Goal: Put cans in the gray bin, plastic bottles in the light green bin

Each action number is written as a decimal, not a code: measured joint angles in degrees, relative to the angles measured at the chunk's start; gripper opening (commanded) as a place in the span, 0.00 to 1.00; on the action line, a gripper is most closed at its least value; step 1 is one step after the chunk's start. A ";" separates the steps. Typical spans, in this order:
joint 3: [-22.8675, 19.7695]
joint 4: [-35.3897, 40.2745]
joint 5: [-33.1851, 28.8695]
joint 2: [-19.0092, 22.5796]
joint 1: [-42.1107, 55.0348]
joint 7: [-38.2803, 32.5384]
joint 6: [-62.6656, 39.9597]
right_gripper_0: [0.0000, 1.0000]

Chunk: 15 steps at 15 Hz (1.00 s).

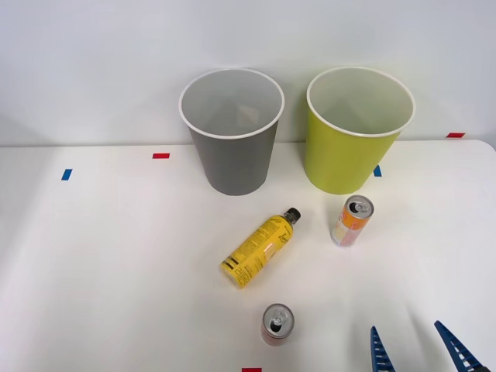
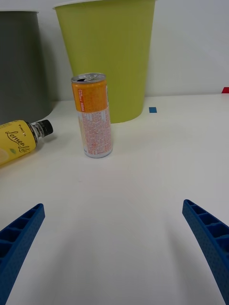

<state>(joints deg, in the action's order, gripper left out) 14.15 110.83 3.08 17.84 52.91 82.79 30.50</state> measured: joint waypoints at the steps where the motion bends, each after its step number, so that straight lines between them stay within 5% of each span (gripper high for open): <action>1: 0.00 0.00 0.00 0.00 0.00 0.00 0.00 1.00; 15: 0.00 0.00 0.00 0.00 0.00 0.00 0.00 1.00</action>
<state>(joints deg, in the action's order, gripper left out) 14.15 110.83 3.08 17.84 52.91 82.79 30.50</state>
